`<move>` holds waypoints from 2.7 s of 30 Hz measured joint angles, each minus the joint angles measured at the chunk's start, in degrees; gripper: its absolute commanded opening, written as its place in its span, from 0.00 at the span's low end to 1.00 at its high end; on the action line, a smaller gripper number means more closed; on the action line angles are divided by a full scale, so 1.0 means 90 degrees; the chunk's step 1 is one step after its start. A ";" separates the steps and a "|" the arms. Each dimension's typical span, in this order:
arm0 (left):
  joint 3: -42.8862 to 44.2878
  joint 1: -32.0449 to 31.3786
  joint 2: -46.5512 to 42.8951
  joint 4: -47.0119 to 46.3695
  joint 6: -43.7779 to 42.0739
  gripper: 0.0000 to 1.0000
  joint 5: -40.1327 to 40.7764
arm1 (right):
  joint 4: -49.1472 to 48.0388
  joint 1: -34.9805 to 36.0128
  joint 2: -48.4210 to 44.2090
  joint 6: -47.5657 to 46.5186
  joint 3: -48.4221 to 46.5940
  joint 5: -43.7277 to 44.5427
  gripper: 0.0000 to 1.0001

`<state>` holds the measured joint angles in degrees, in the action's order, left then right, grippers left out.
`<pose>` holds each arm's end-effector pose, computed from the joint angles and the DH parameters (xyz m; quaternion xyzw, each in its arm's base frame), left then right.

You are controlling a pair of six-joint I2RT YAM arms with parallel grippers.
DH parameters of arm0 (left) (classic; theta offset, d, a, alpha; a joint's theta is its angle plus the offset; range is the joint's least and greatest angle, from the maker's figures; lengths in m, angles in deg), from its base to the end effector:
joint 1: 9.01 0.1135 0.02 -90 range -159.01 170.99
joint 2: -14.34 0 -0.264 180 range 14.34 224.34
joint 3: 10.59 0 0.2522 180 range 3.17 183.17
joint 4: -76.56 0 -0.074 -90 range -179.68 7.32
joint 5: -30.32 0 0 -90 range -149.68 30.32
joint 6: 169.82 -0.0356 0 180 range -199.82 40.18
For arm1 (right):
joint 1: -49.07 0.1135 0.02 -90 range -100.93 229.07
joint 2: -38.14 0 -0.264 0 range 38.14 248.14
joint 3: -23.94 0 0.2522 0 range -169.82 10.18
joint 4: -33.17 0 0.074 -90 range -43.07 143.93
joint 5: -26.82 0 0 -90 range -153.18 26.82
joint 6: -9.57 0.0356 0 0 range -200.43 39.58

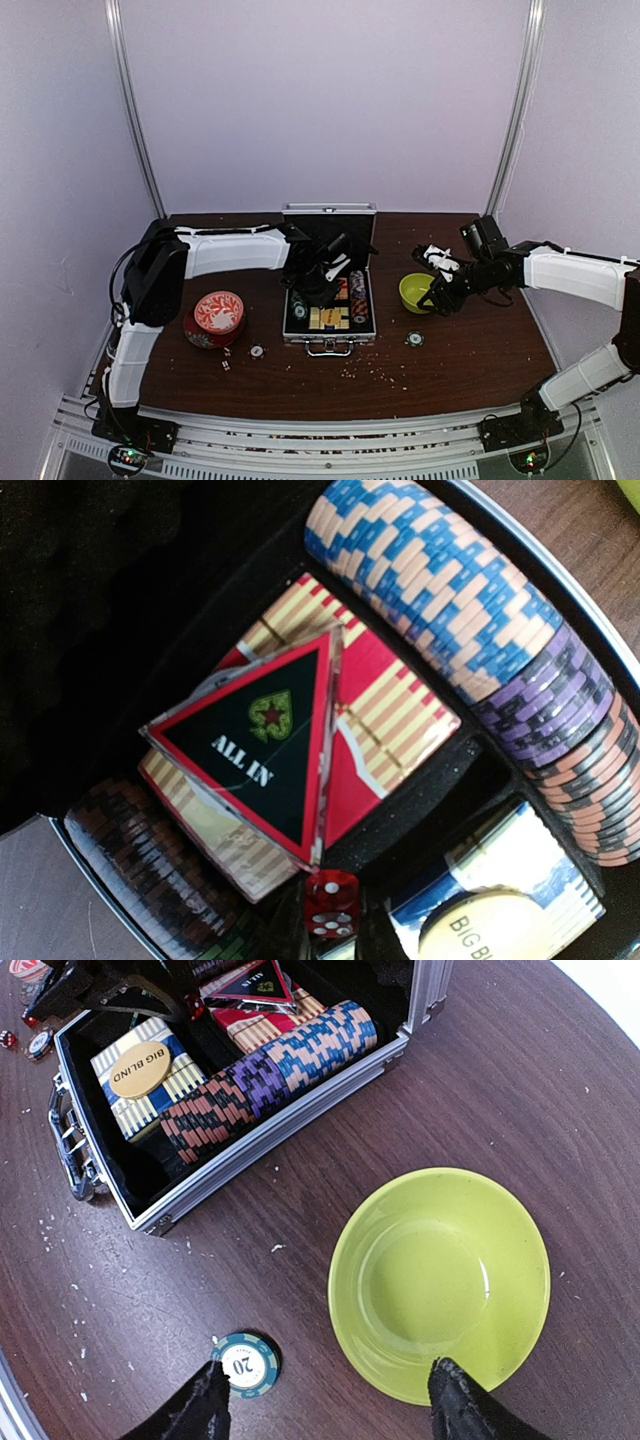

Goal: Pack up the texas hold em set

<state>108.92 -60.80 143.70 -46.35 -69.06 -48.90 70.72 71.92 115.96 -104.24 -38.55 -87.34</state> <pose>0.3013 -0.3719 0.1742 0.3243 0.9202 -0.0246 0.2179 0.2448 0.1190 0.2200 -0.4283 0.8248 0.1958 0.3129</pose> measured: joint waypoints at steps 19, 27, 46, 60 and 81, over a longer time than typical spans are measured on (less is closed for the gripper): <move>-0.0134 0.0000 -0.0005 0.0032 0.0002 0.14 -0.0036 | 0.0002 0.0007 0.0051 -0.0012 -0.0002 -0.0002 0.69; -0.0134 0.0000 -0.0102 0.0109 -0.0046 0.25 -0.0102 | 0.0002 0.0019 0.0051 -0.0024 -0.0002 -0.0002 0.69; -0.2059 0.0000 -0.2246 0.0313 0.0308 0.28 -0.0175 | 0.0017 0.0061 0.0095 -0.0027 -0.0002 -0.0002 0.69; -0.4284 -0.0002 -0.3099 0.0595 0.0964 0.31 -0.0350 | 0.0049 0.0097 0.0095 -0.0029 -0.0002 -0.0005 0.69; -0.5659 -0.0007 -0.4325 0.1260 0.2268 0.38 -0.0401 | 0.0053 0.0102 0.0097 -0.0032 -0.0002 -0.0005 0.69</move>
<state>58.00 -60.86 104.77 -35.01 -48.64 -52.50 71.20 72.84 116.83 -104.52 -38.58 -87.39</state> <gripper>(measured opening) 0.378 0.692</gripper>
